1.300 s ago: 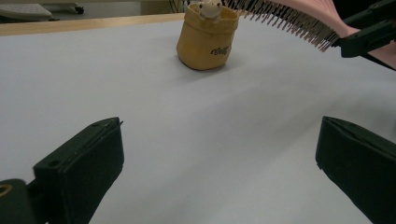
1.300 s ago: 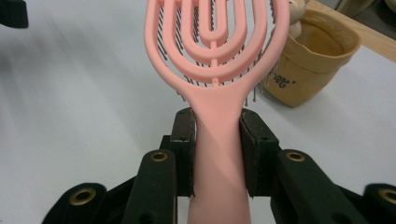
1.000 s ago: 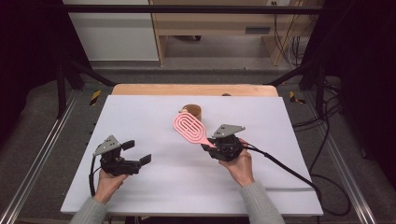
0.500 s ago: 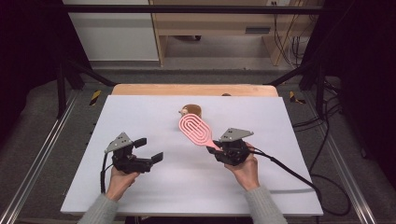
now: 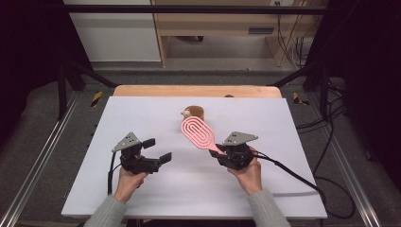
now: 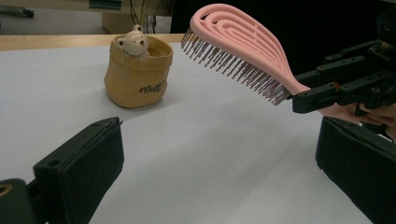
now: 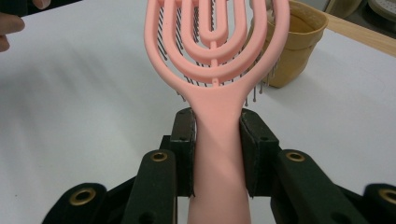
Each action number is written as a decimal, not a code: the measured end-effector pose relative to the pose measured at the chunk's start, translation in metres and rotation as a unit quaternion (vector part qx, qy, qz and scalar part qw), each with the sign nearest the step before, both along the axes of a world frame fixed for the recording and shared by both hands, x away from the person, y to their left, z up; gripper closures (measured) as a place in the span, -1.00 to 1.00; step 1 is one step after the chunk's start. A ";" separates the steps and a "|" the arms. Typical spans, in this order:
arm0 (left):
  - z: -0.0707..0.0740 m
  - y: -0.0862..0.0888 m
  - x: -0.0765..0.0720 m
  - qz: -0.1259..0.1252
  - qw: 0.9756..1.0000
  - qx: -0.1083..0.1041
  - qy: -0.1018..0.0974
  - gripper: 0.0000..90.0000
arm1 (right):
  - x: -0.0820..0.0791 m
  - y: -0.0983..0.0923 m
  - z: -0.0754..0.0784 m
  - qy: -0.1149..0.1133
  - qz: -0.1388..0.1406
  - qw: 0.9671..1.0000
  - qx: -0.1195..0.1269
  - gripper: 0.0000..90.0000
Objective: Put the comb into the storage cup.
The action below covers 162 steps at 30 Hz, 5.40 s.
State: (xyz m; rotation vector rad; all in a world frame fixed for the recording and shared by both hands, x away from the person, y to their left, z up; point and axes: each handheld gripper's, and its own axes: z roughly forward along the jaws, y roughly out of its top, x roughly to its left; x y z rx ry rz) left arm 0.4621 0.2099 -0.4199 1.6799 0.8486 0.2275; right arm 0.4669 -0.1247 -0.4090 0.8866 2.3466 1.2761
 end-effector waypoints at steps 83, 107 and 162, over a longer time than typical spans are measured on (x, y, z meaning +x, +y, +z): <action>0.011 -0.076 0.025 -0.038 0.991 -0.116 0.045 -0.62 | -0.019 0.000 0.014 -0.027 0.024 0.999 0.039 0.56; 0.009 -0.081 0.026 -0.027 0.987 -0.137 0.076 0.00 | -0.018 0.002 0.011 -0.031 0.021 0.999 0.034 0.56; 0.025 -0.081 0.011 -0.005 0.990 -0.139 0.027 0.41 | -0.015 0.005 0.008 -0.028 0.033 0.997 0.059 0.18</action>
